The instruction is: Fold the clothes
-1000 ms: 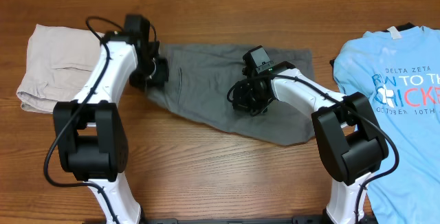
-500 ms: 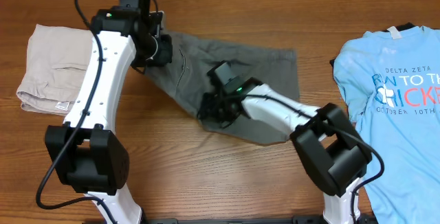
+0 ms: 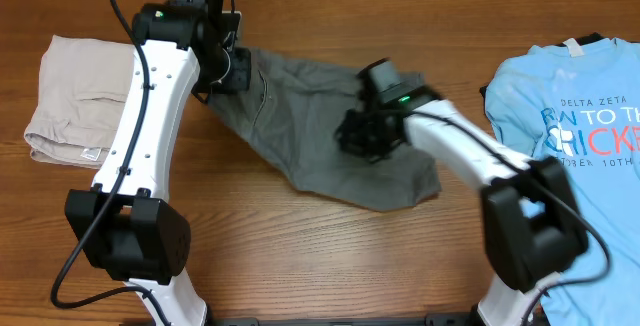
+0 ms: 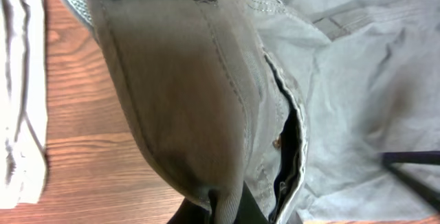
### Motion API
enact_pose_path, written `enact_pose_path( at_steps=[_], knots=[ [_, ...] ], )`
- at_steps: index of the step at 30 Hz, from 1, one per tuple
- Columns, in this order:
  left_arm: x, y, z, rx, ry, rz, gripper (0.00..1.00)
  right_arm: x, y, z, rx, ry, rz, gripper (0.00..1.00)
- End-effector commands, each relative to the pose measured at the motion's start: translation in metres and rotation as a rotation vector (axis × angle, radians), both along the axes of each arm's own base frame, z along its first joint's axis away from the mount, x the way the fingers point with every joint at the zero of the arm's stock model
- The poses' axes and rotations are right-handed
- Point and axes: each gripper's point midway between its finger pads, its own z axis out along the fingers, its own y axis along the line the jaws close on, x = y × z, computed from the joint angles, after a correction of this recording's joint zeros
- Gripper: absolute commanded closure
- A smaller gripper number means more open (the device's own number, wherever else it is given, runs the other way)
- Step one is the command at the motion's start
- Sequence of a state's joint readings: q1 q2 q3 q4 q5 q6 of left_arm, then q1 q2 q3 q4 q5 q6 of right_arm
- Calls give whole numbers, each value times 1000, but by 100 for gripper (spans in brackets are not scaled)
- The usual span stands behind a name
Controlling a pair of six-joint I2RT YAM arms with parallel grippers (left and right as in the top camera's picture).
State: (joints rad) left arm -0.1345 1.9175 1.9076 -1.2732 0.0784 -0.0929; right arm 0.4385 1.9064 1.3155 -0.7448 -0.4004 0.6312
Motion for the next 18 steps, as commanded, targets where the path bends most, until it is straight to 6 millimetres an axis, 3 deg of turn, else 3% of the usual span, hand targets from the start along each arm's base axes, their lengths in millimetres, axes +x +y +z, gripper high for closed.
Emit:
enact_pose_path(
  at_steps=[1,6,9,18],
  knots=[
    [6,-3,43,21,-109,-36,96,1,-55,18,-72,-1,-46,96],
    [6,-18,51,26,-132,-74,96,-14,-120,3,-222,111,-125,96],
    [3,-30,50,43,-135,-106,96,-21,-143,-6,-258,152,-172,96],
    [-9,-73,50,73,-148,-209,96,-40,-155,-39,-265,190,-195,96]
  ],
)
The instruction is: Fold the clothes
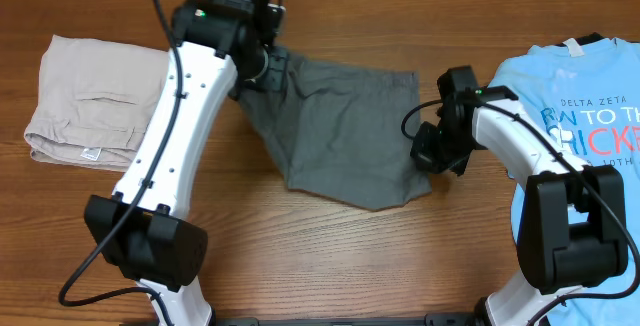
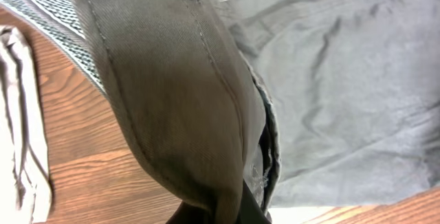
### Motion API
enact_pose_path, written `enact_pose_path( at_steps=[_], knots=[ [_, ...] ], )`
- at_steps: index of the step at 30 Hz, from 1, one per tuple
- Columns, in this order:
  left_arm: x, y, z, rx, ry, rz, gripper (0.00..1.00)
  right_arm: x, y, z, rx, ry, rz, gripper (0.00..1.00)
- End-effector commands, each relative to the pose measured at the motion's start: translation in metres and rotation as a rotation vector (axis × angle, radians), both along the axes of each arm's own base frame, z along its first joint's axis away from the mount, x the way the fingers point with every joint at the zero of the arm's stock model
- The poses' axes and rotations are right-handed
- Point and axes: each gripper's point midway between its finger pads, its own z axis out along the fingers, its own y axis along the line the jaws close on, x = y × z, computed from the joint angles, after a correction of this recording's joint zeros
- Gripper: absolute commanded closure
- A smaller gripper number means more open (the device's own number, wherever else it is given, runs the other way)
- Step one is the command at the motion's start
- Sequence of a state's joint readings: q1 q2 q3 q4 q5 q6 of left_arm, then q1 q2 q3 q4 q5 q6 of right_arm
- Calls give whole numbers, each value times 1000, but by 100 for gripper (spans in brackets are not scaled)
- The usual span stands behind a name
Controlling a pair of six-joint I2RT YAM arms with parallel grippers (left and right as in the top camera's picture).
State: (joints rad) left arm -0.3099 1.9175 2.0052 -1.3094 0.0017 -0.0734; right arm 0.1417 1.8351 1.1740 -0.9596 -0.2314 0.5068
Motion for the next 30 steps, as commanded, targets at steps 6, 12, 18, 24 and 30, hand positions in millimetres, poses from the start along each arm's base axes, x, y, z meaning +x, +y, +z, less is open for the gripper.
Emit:
enact_pose_path(
  at_steps=[6,12,18,24,30],
  knots=[
    [-9,-32,23,8,-74,-92,96,-26,-7,-31,-18,29,6,96],
    [-10,-51,20,-8,-81,-111,94,-39,-7,-48,-10,33,6,96],
    [-11,-76,4,-34,-48,-149,95,-47,-9,-57,-11,38,6,96],
    [-22,-107,-27,-75,48,-218,96,-46,-9,-58,-10,32,6,96],
    [-25,-130,-48,-88,87,-227,96,-44,-8,-58,-6,24,6,96]
  ],
)
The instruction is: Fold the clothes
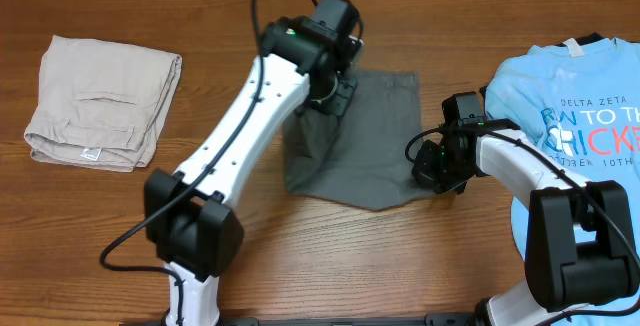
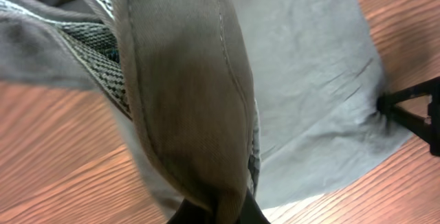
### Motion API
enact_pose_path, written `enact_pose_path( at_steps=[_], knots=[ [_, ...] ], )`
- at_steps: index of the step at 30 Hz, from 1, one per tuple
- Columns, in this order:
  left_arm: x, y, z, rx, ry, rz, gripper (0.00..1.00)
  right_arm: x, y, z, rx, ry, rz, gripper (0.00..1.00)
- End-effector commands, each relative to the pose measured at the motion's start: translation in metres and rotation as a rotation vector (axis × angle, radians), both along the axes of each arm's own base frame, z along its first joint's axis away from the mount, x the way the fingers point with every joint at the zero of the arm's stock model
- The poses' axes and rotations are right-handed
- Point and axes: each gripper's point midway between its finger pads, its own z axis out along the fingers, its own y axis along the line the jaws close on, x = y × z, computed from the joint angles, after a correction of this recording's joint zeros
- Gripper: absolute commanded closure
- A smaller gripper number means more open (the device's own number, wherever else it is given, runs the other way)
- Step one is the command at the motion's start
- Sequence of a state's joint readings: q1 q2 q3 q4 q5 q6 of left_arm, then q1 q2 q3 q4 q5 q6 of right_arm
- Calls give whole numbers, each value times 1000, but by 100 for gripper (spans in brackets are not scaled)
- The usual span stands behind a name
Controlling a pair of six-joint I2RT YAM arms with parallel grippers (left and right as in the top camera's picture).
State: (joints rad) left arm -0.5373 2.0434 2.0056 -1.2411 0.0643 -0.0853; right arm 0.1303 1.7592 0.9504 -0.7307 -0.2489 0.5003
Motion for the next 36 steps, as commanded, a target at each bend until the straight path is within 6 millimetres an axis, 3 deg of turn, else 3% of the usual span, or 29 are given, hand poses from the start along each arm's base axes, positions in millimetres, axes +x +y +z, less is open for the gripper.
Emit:
enact_pose_path(
  at_steps=[1,7,18,27,34,35,36],
  knots=[
    [0,-23,-1,-61,11,16,96,-27,-5,-31,-34,103,10,96],
    [-6,-53,-5,-138,31,-39,96,-27,-5,-31,-34,101,10,96],
    [-15,-82,-16,-148,26,-88,96,-26,-5,-31,-33,99,10,96],
    [-9,-90,-14,-177,3,-67,95,-26,-5,-31,-33,99,10,96],
    [-15,-101,-11,-235,33,-94,85,-23,2,-29,14,89,8,96],
    [-16,-104,-9,-250,39,-101,81,-23,4,-28,26,89,9,96],
    [-17,-105,-9,-260,43,-105,68,-23,5,-28,29,88,9,96]
  ],
)
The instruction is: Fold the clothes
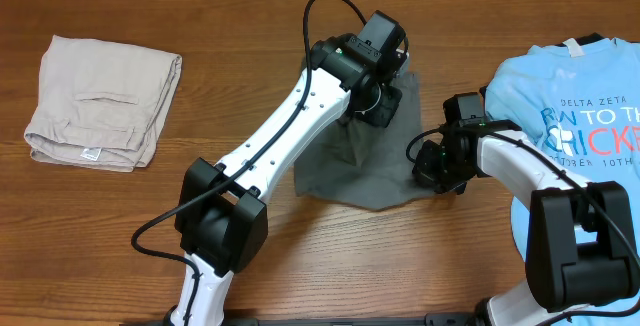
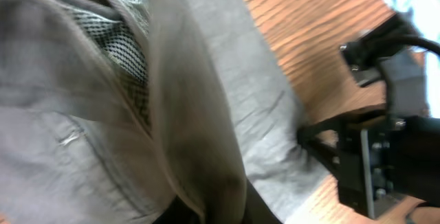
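The grey shorts [image 1: 345, 171] lie at the table's middle, partly doubled over. My left gripper [image 1: 378, 104] hangs over their far right part, shut on a lifted fold of the waistband [image 2: 199, 148], which fills the left wrist view above the gripper [image 2: 220, 214]. My right gripper [image 1: 422, 172] sits low at the shorts' right edge, its fingertips meeting on the hem [image 2: 295, 138], and appears shut on it. In the left wrist view the flat layer of the shorts [image 2: 268, 107] spreads under the lifted fold.
A folded beige pair of trousers [image 1: 100, 101] lies at the far left. A light blue printed T-shirt [image 1: 575, 116] lies spread at the right edge, over a dark garment [image 1: 592, 38]. The left arm [image 1: 290, 156] reaches diagonally across the middle.
My left gripper has moved to the right with the waistband fold, from over the shorts' left part to over their right part. The right gripper has stayed at the right hem.
At first the shorts lay spread wide, my left gripper holding the waistband at the far left and the right gripper over the middle. Then the right gripper stood at the right hem. The left gripper has since carried the waistband rightward, and the shorts now lie narrower.
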### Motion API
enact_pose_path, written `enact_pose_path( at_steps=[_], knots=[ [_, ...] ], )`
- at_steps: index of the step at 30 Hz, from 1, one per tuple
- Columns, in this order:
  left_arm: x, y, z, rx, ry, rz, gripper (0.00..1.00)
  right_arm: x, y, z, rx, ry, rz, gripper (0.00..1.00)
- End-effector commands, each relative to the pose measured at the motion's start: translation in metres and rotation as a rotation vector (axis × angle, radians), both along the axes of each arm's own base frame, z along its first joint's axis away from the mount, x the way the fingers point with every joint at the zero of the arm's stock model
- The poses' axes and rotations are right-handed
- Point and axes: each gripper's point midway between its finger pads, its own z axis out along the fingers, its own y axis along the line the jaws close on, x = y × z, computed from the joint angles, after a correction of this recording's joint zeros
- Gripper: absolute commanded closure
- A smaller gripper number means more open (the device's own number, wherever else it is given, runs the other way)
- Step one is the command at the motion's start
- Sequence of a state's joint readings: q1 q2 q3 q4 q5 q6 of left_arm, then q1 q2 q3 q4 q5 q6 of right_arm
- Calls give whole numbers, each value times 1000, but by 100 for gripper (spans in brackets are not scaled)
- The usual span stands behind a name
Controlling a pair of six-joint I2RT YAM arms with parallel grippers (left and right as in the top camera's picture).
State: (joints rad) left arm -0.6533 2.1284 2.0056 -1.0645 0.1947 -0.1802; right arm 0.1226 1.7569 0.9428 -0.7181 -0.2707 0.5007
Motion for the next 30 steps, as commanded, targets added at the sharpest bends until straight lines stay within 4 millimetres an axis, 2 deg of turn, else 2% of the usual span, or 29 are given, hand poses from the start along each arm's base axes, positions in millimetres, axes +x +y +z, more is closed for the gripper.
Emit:
enact_pose_path(
  at_steps=[1,4,5,7,10,12,14,17,19,21,23,30],
  knots=[
    [-6,-19,14,-91,20,-37,53,-23,4,-28,7,90,16,96],
    [-4,-20,15,-99,12,-36,32,-20,4,-27,8,81,17,96],
    [0,-19,19,-107,1,-32,23,-16,4,-23,9,69,26,96],
    [10,-16,30,-121,-27,-15,17,-7,3,-11,10,45,35,96],
    [29,-7,54,-162,-72,34,16,13,-5,26,11,-7,30,95],
    [44,3,68,-186,-100,72,19,22,-9,55,12,-45,29,94],
    [53,11,73,-194,-117,93,23,28,-11,84,15,-87,40,94],
    [62,23,70,-185,-116,122,36,31,-7,118,32,-146,58,94],
    [66,30,65,-167,-119,140,47,31,2,131,77,-177,71,96],
    [72,35,57,-138,-132,161,60,33,10,136,127,-193,80,96],
    [77,38,50,-117,-146,174,67,36,16,137,164,-204,88,96],
    [92,32,2,-88,-115,186,67,50,37,133,234,-253,131,96]
  ],
)
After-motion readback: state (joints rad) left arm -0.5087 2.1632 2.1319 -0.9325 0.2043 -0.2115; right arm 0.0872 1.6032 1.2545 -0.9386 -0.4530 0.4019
